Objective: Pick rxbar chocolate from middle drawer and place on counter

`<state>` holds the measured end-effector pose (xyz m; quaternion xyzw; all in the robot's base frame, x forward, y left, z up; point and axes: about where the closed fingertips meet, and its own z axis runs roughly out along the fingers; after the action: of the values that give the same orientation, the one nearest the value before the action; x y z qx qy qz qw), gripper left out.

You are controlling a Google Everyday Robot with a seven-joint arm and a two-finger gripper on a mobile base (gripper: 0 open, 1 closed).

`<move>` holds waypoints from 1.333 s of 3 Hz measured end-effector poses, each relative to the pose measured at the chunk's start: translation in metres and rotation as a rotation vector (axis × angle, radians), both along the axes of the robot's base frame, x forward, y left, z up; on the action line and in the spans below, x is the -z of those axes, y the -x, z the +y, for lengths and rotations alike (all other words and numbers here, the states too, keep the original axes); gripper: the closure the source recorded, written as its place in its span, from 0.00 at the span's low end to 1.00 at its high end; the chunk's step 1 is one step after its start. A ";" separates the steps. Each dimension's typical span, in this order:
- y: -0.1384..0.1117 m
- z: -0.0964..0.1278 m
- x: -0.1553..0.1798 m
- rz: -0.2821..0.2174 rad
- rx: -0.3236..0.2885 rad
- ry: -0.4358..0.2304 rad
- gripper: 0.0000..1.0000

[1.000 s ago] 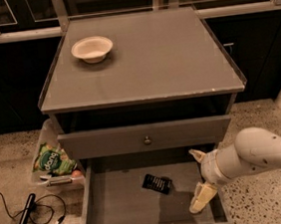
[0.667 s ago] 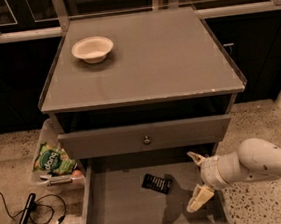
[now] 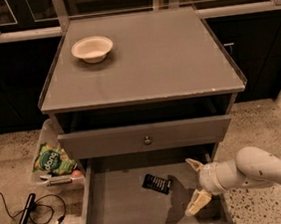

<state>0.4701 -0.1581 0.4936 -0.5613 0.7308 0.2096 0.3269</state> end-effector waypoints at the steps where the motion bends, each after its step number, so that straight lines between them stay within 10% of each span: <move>1: -0.005 0.005 0.016 -0.015 0.003 -0.049 0.00; 4: -0.039 0.034 0.073 -0.114 -0.032 -0.194 0.00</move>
Offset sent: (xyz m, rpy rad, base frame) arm 0.0370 0.0252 -0.0619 0.2284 -0.1603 0.0187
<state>0.5091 -0.1242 0.4206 -0.5497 0.6783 0.2524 0.4172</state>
